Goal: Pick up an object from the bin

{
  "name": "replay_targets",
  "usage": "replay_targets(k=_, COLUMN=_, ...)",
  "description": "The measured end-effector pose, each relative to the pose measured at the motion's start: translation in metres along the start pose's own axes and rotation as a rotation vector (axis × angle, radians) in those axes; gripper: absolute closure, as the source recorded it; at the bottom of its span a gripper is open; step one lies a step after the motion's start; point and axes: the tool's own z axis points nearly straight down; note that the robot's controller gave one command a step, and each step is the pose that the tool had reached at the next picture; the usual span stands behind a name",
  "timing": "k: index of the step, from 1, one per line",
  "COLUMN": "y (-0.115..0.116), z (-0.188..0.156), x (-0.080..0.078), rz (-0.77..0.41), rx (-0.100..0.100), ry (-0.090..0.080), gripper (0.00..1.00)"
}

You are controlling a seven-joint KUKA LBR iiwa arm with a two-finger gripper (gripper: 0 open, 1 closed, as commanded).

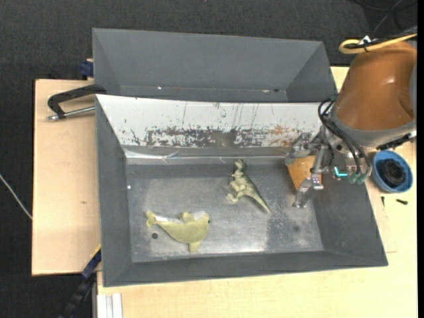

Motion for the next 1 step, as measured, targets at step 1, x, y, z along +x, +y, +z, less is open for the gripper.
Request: replay_targets(k=1, y=0.0491, z=0.0331, x=-0.0524, rz=-0.088, rx=-0.001, ry=-0.014, gripper=0.0)
